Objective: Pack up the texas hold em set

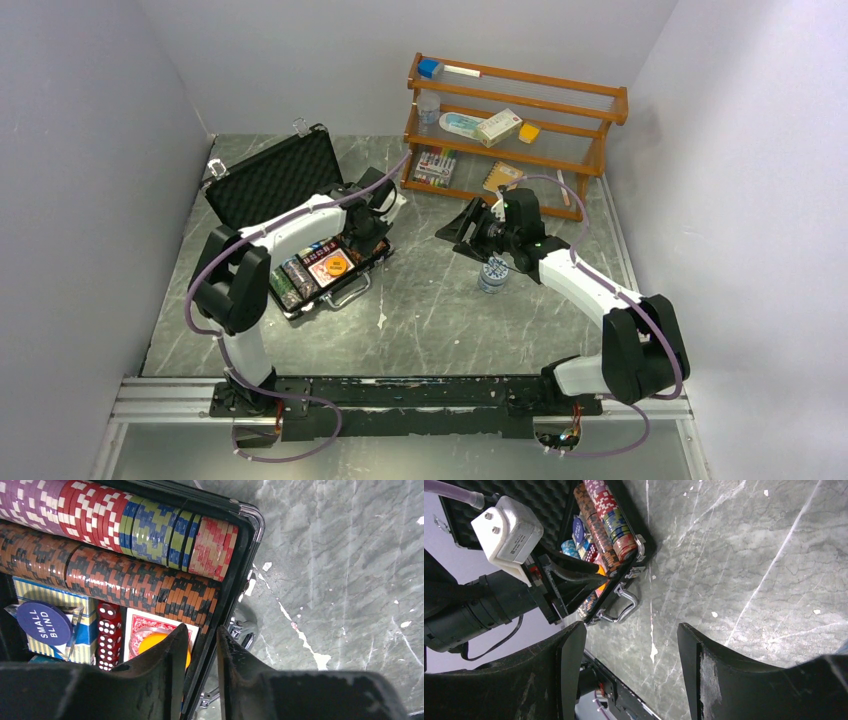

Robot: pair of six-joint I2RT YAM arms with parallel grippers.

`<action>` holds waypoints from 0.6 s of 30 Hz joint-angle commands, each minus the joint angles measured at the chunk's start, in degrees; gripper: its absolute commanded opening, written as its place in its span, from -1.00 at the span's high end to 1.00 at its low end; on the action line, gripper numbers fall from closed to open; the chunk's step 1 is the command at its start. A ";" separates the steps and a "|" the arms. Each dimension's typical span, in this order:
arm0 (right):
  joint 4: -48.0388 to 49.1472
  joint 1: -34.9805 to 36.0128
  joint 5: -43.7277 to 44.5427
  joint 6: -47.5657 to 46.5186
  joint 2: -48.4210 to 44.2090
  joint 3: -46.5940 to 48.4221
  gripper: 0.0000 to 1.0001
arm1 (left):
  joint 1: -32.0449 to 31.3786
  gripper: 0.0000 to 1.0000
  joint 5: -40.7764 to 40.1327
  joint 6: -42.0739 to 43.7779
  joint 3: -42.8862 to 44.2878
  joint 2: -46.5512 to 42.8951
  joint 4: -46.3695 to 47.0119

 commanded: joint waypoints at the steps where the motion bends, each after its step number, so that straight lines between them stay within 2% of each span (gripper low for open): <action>1: 0.71 -0.56 -0.52 -0.15 -1.65 -0.73 -0.42 | -0.03 0.29 -0.67 -0.60 -0.69 -1.07 -0.57; 3: 0.71 -0.56 -0.60 -0.15 -1.62 -0.66 -0.42 | -0.04 0.23 -0.61 -0.62 -0.72 -2.17 -0.23; 10: 0.72 -0.56 -0.54 -0.36 -1.80 -0.73 -0.42 | -0.08 0.21 0.02 -1.84 0.23 -6.18 1.10; 15: 0.20 -0.56 -0.09 -1.25 -2.13 -0.66 -0.42 | 0.34 -0.01 -2.60 -3.36 1.26 -11.41 3.92; 17: 0.05 -0.55 -0.08 -1.85 -2.21 -0.51 -0.43 | 0.93 -0.19 -4.33 -3.42 1.84 -13.28 5.34; 18: -0.03 -0.56 -0.08 -2.13 -2.28 -0.42 -0.43 | 1.33 -0.34 -4.68 -3.06 2.05 -14.43 6.05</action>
